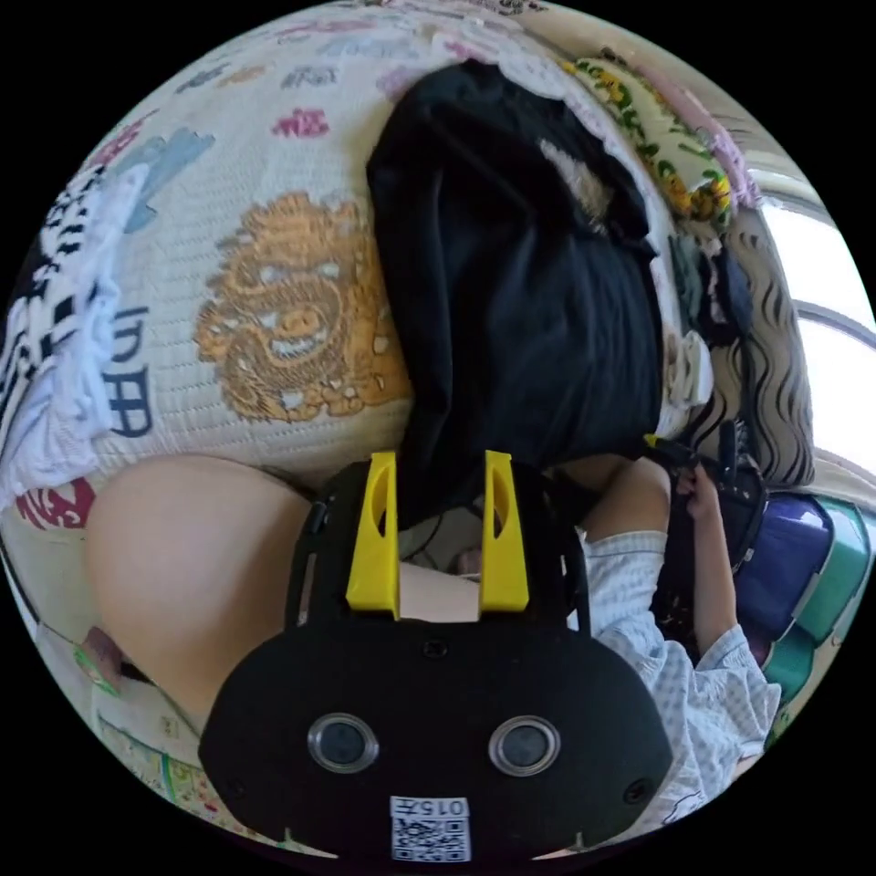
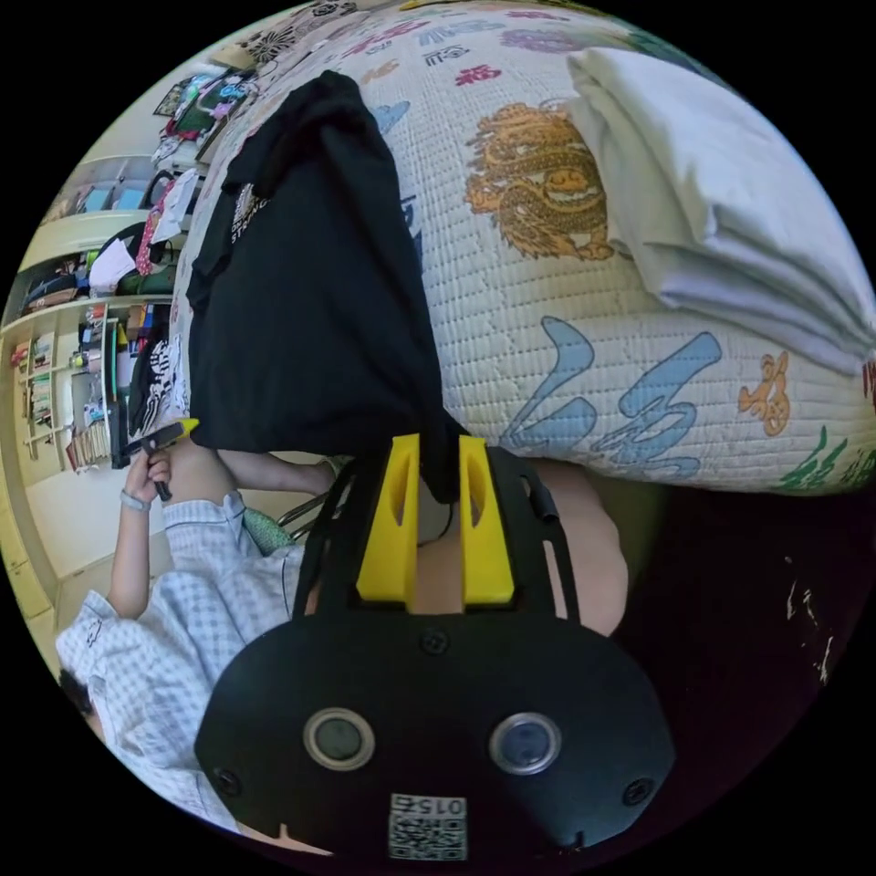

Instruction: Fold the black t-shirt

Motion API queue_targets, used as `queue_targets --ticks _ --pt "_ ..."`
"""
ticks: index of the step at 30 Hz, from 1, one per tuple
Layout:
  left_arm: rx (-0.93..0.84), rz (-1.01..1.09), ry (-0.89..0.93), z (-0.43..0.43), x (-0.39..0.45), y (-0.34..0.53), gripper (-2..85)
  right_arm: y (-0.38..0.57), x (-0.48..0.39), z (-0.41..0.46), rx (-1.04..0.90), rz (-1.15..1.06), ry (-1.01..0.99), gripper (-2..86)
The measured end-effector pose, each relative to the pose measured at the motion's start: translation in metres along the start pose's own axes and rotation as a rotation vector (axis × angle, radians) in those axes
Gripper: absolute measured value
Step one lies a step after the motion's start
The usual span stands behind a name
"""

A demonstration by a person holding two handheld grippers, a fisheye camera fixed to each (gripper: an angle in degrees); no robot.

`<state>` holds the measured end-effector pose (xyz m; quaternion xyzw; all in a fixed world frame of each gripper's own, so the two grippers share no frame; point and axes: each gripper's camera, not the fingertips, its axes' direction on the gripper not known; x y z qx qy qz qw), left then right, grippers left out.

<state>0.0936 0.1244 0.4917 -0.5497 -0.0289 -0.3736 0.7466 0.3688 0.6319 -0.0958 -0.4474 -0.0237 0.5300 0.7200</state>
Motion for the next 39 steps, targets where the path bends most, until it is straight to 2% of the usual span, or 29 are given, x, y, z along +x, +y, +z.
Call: queue_targets --ticks 4,6,9,14,19,23,25,27,29,31,36,39 --pt "-0.129 0.080 -0.118 0.014 0.027 -0.031 8.5 -0.005 -0.002 0.006 -0.009 0.011 0.023 6.0" --pt "-0.133 0.108 0.008 0.011 0.030 -0.034 4.1 -0.004 -0.005 0.008 -0.059 -0.030 -0.024 0.9" --pt "-0.056 0.143 0.147 -0.014 0.034 -0.023 2.1 0.009 -0.015 -0.004 -0.062 -0.111 -0.028 -0.3" --pt "0.022 0.144 0.121 -0.039 0.043 -0.014 3.1 0.032 -0.019 -0.032 0.021 -0.157 -0.048 -0.4" --pt "-0.021 0.061 0.080 -0.017 0.049 -0.022 8.1 0.032 -0.012 -0.006 -0.098 -0.112 -0.020 0.4" --pt "0.148 0.049 0.004 -0.051 0.073 -0.017 8.4 0.047 -0.020 -0.019 -0.005 -0.135 0.103 0.9" --pt "0.293 0.117 0.005 -0.082 0.114 -0.031 8.4 0.049 -0.040 -0.036 0.114 -0.228 0.113 1.6" --pt "0.366 0.208 0.025 -0.098 0.158 -0.054 8.7 0.042 -0.083 -0.054 0.272 -0.414 0.117 3.2" --pt "0.418 0.303 0.009 -0.105 0.207 -0.084 9.4 0.028 -0.120 -0.058 0.352 -0.548 0.150 5.1" --pt "0.467 0.370 -0.108 -0.098 0.272 -0.130 10.8 0.006 -0.152 -0.054 0.397 -0.643 0.192 6.8" --pt "0.413 0.528 -0.324 -0.047 0.381 -0.220 12.8 -0.062 -0.193 -0.034 0.421 -0.689 0.138 8.7" --pt "0.345 0.533 -0.402 -0.008 0.403 -0.267 8.4 -0.077 -0.193 -0.030 0.415 -0.673 0.098 9.0"
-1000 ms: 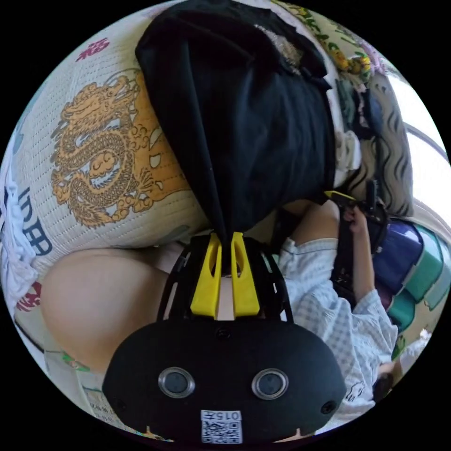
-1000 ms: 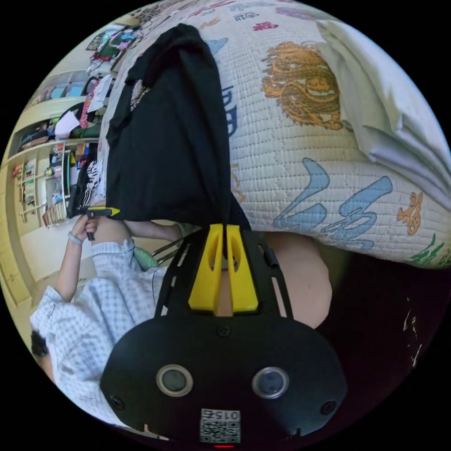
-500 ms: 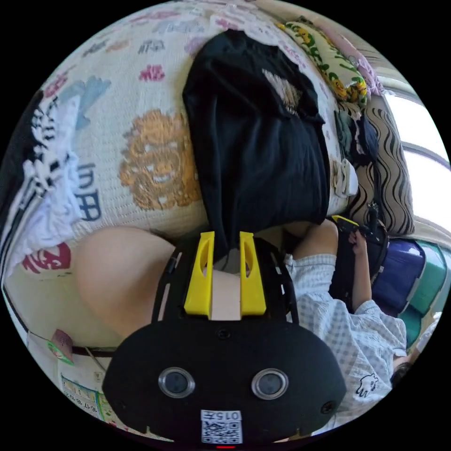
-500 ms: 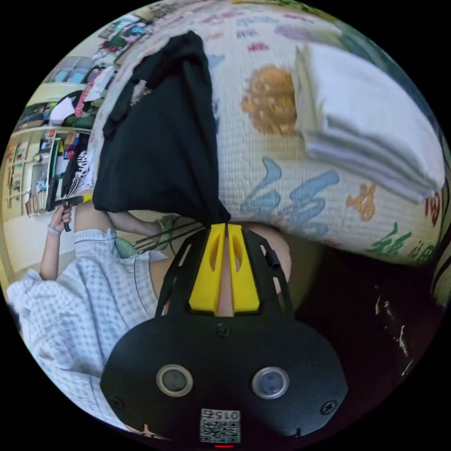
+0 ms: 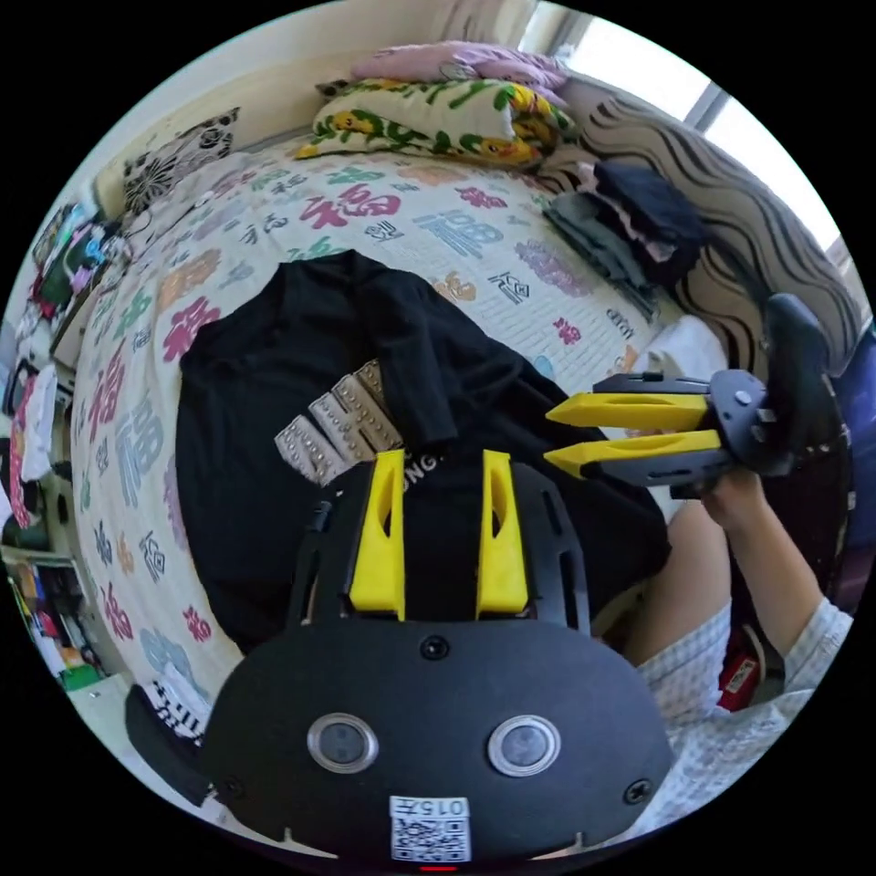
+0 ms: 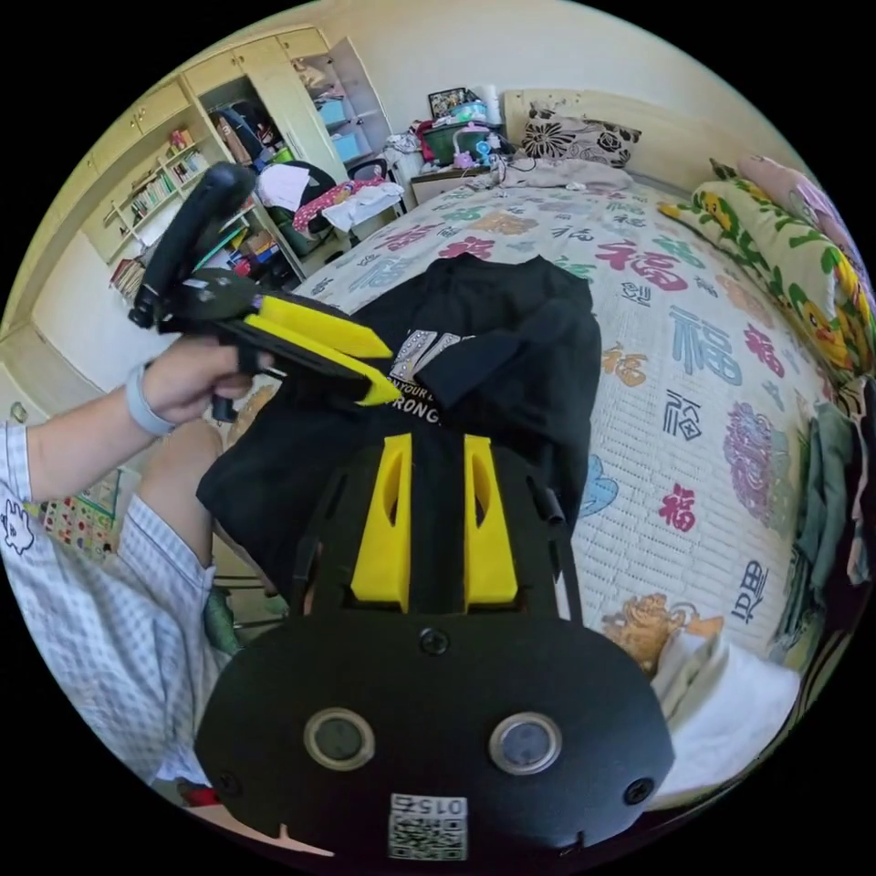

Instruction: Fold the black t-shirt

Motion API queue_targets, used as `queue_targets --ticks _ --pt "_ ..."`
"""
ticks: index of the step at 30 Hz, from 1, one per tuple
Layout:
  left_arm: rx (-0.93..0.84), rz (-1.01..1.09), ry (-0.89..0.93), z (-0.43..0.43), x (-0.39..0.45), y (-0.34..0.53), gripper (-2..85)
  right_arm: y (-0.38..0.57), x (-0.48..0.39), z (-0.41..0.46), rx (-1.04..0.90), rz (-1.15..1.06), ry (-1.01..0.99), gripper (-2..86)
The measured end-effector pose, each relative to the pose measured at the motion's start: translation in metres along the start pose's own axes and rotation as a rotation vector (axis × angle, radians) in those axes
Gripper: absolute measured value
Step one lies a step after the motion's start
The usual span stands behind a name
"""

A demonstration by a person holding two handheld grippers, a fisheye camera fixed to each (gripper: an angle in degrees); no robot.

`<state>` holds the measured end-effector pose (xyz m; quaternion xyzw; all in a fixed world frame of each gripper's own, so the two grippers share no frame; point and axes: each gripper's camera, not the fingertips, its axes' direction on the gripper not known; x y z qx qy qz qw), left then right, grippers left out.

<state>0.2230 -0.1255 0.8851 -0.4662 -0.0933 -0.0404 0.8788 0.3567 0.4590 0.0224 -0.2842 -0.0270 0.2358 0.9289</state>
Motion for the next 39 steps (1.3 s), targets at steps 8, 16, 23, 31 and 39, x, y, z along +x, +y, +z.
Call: queue_targets --ticks 8,16,23,31,39 --pt "0.348 -0.576 0.371 0.013 -0.120 0.070 0.5 -0.019 -0.010 0.017 0.014 -0.113 0.042 8.5" --pt "0.263 -0.565 0.512 0.056 -0.162 0.090 13.4 -0.065 -0.033 0.088 -0.202 -0.290 0.010 10.8" --pt "0.191 -0.673 0.511 0.101 -0.165 0.058 5.3 -0.044 -0.032 0.100 -0.210 -0.306 0.148 6.3" --pt "0.554 -0.413 0.735 0.036 -0.094 -0.049 -0.6 -0.041 0.040 0.025 0.110 0.006 0.041 0.6" --pt "0.396 -0.101 0.826 0.124 0.058 -0.220 0.0 0.029 0.171 -0.024 0.366 0.582 -0.039 0.2"
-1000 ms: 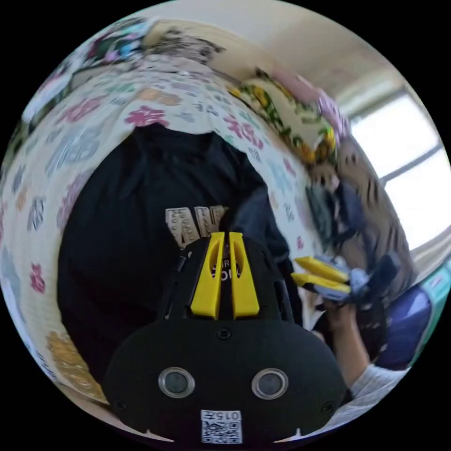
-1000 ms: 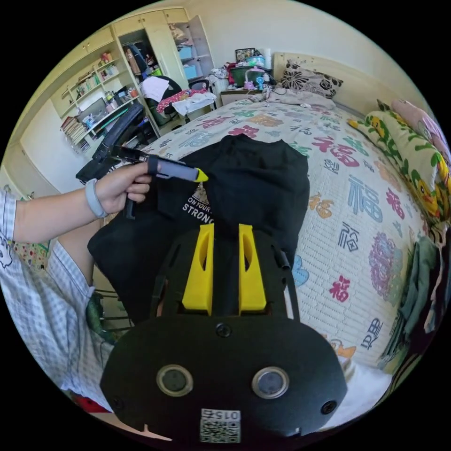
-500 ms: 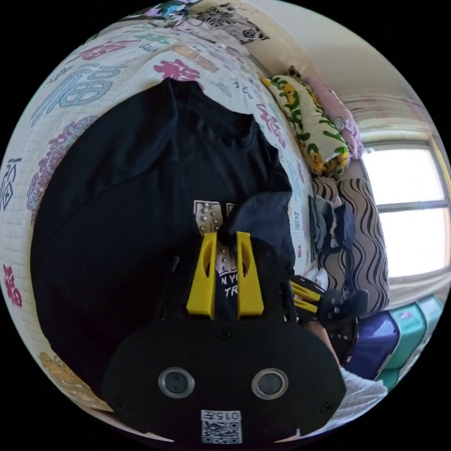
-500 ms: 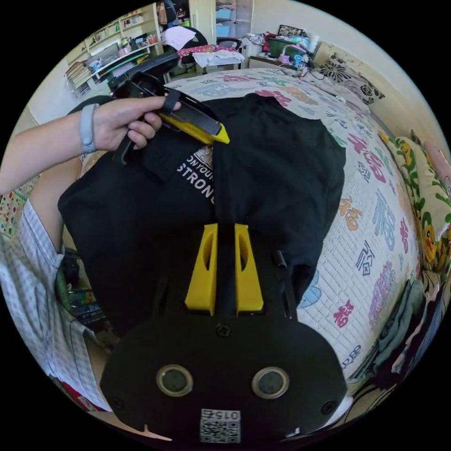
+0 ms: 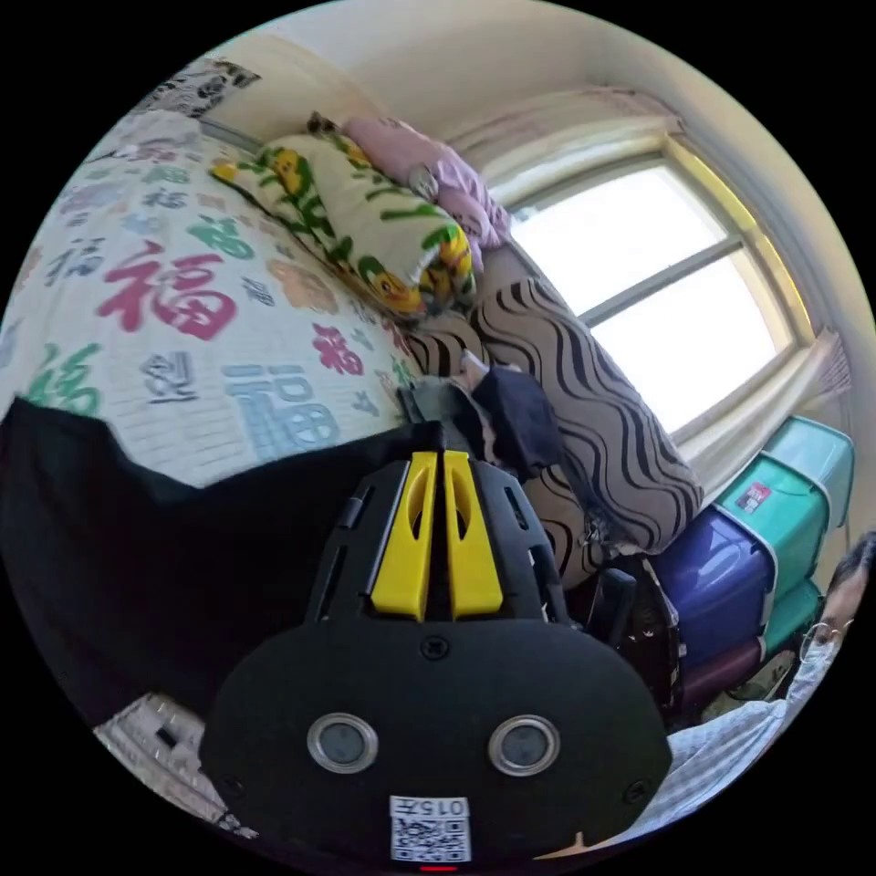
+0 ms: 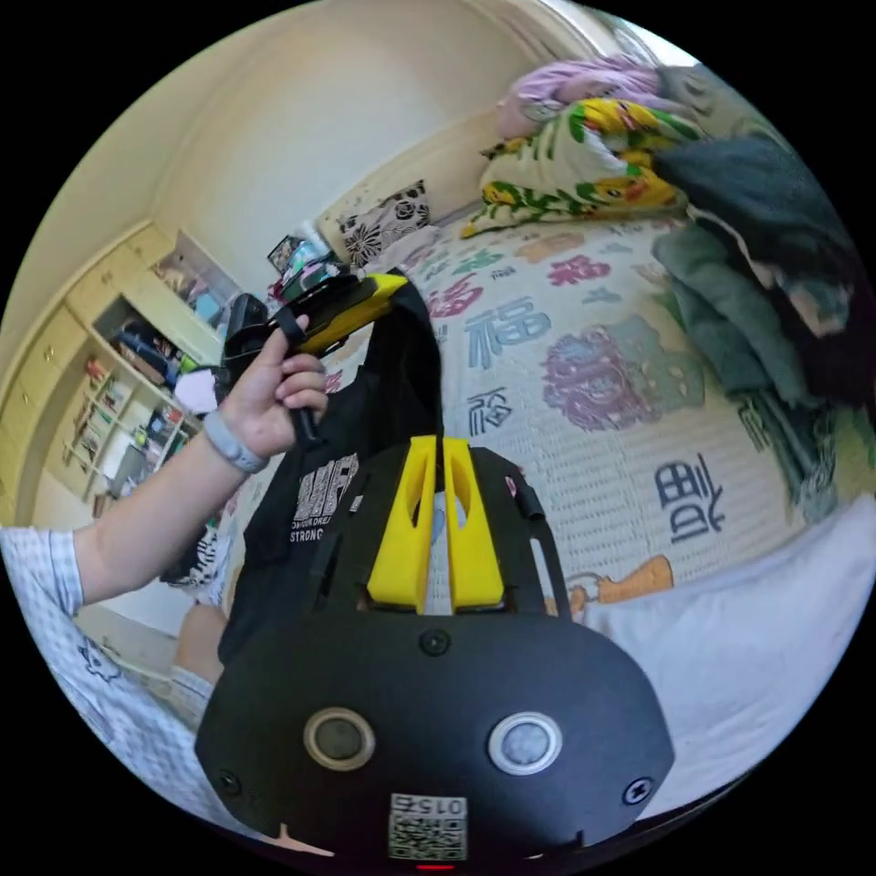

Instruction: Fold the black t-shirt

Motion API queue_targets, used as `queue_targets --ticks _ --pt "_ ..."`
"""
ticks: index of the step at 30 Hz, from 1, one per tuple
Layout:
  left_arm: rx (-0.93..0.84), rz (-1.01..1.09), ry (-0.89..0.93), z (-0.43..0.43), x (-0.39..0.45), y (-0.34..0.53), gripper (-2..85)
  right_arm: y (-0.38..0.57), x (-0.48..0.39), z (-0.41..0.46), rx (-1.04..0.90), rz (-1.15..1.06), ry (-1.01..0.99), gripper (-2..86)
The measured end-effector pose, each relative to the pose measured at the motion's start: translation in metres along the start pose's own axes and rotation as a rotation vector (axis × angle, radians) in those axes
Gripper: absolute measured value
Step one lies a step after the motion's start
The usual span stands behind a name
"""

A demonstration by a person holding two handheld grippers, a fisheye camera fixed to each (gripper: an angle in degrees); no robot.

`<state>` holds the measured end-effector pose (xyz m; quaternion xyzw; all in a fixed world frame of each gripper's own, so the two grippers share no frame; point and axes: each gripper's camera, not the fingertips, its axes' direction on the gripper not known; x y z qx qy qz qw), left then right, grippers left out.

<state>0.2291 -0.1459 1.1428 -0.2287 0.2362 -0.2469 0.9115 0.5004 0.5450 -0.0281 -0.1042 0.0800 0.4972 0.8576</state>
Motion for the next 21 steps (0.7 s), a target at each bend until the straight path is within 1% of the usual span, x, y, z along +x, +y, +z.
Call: queue_targets --ticks 1,3,4,6,8,9,11,12,13,14,16,17,19,20,21 --pt "-0.036 -0.038 -0.022 0.029 -0.004 0.003 0.3 0.001 0.008 0.001 0.003 0.031 0.001 0.2" --pt "-0.074 -0.064 -0.028 0.061 -0.010 0.010 1.6 0.004 0.029 0.007 -0.008 0.102 0.013 0.1" --pt "-0.093 -0.060 -0.013 0.072 -0.012 0.015 4.9 0.004 0.032 0.009 -0.018 0.111 0.014 0.1" --pt "-0.098 -0.051 0.035 0.076 -0.012 0.023 8.3 0.002 0.035 0.017 -0.054 0.099 0.046 0.2" --pt "-0.064 0.010 0.097 0.063 -0.003 0.033 9.6 0.000 0.028 0.019 -0.051 0.068 0.095 0.3" --pt "-0.047 0.043 0.152 0.048 0.006 0.040 9.9 -0.001 0.021 0.019 -0.039 0.052 0.150 0.4" --pt "-0.009 0.074 0.280 0.012 0.021 0.060 10.2 -0.001 0.010 0.015 -0.003 0.038 0.197 0.7" --pt "0.022 0.119 0.344 -0.022 0.033 0.078 10.3 0.001 0.001 0.012 0.026 0.033 0.195 0.9" --pt "0.039 0.153 0.325 -0.061 0.043 0.101 10.0 0.002 -0.004 0.010 0.043 0.027 0.186 1.0" --pt "0.044 0.167 0.288 -0.083 0.046 0.113 9.8 0.005 -0.017 0.009 0.069 0.005 0.159 1.2" --pt "0.062 0.179 0.027 -0.171 0.051 0.173 9.7 0.011 -0.038 0.013 0.073 -0.046 0.118 1.5" --pt "0.062 0.170 -0.045 -0.192 0.050 0.190 9.7 0.014 -0.053 0.021 0.055 -0.081 0.091 1.7" --pt "0.034 0.099 -0.331 -0.269 0.041 0.263 9.8 0.019 -0.075 0.039 0.007 -0.133 0.034 2.1" --pt "0.021 0.079 -0.406 -0.286 0.039 0.281 10.1 0.022 -0.089 0.054 -0.032 -0.153 -0.015 2.5" --pt "0.001 0.034 -0.547 -0.315 0.034 0.317 10.7 0.025 -0.103 0.071 -0.077 -0.173 -0.072 3.1"
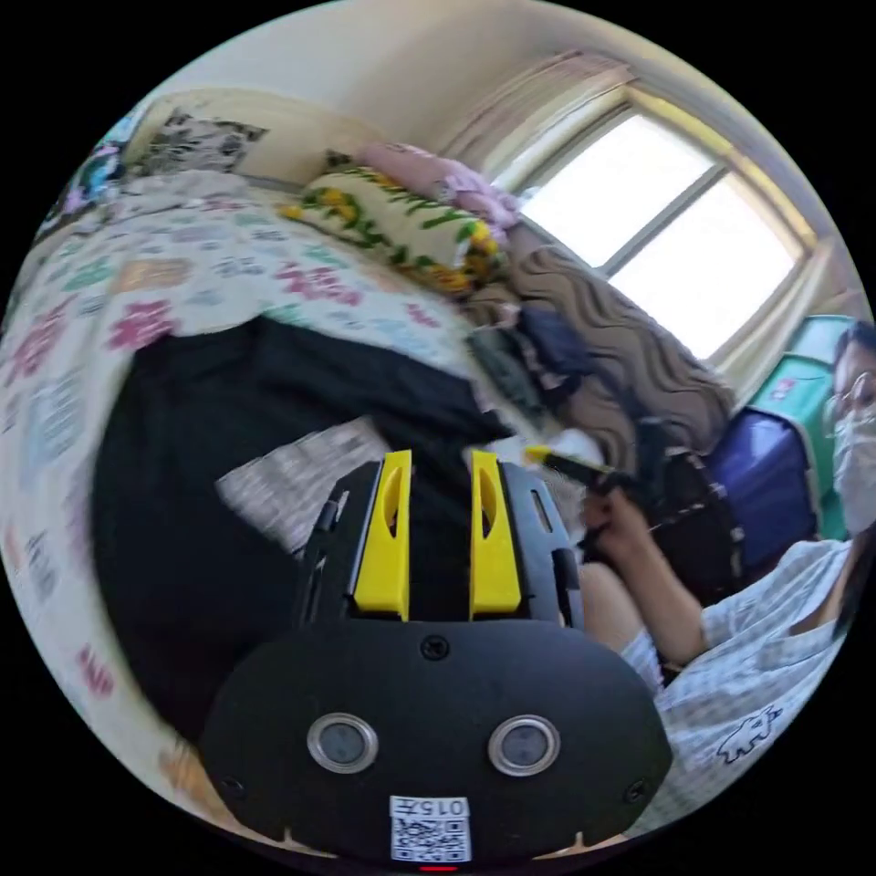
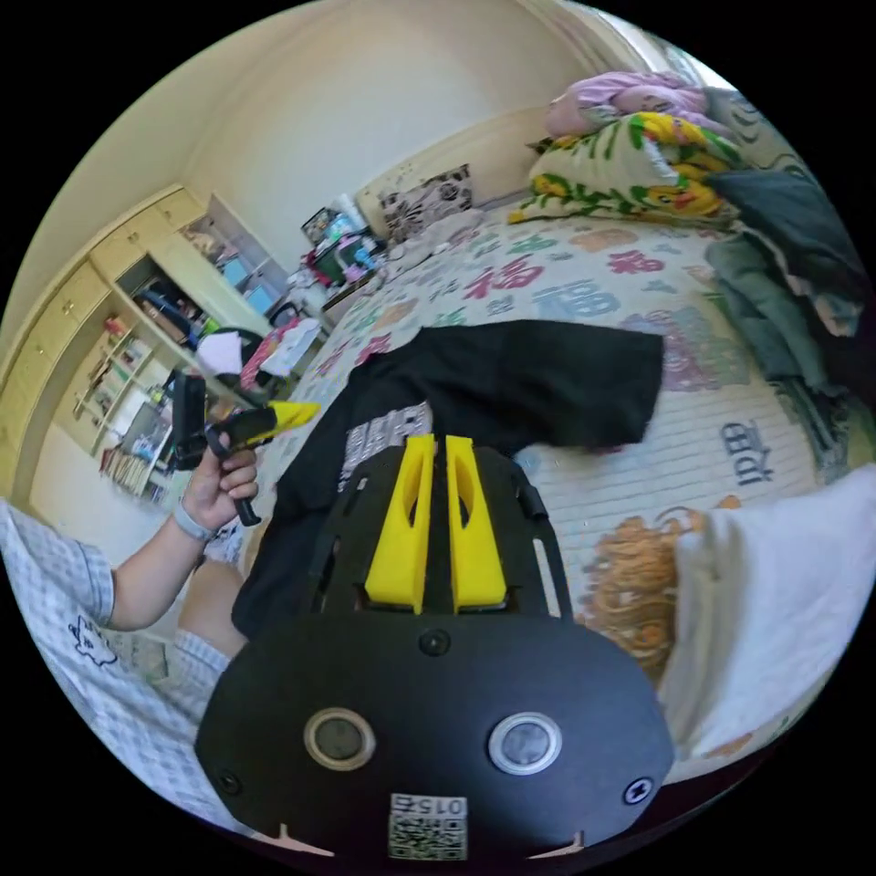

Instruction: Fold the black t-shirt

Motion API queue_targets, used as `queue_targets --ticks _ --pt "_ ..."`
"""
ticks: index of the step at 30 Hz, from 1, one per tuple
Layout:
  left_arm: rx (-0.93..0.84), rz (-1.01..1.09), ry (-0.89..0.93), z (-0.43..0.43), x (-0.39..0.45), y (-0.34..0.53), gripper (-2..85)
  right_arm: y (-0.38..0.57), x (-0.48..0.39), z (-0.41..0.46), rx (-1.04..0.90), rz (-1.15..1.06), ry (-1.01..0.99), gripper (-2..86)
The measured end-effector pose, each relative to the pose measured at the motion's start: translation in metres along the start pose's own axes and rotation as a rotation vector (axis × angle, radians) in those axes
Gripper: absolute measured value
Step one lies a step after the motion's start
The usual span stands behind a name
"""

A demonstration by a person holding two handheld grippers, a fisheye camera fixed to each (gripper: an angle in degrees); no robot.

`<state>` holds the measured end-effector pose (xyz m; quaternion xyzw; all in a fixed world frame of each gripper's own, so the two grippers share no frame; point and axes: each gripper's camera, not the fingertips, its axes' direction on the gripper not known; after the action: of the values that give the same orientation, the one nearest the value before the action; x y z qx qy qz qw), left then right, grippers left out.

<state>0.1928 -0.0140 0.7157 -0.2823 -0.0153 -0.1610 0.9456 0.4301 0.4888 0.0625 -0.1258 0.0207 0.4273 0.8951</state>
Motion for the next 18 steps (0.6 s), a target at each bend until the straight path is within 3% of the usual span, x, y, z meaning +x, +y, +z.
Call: queue_targets --ticks 4,7,13,16,18 --pt "-0.125 -0.075 -0.275 -0.046 -0.033 0.097 12.2 -0.006 -0.043 0.061 -0.130 -0.056 -0.126 5.2" --pt "-0.143 -0.056 -0.351 -0.057 -0.033 0.129 13.0 -0.015 -0.077 0.118 -0.261 -0.082 -0.165 6.6" --pt "-0.162 -0.041 -0.308 -0.044 -0.035 0.157 14.1 -0.026 -0.115 0.221 -0.547 -0.071 -0.109 8.1" --pt "-0.126 -0.042 -0.350 -0.043 -0.034 0.171 13.1 -0.035 -0.114 0.240 -0.565 0.031 -0.182 4.1" --pt "-0.121 -0.141 -0.233 -0.043 -0.050 0.183 10.3 -0.042 -0.115 0.240 -0.514 0.062 -0.242 1.4"
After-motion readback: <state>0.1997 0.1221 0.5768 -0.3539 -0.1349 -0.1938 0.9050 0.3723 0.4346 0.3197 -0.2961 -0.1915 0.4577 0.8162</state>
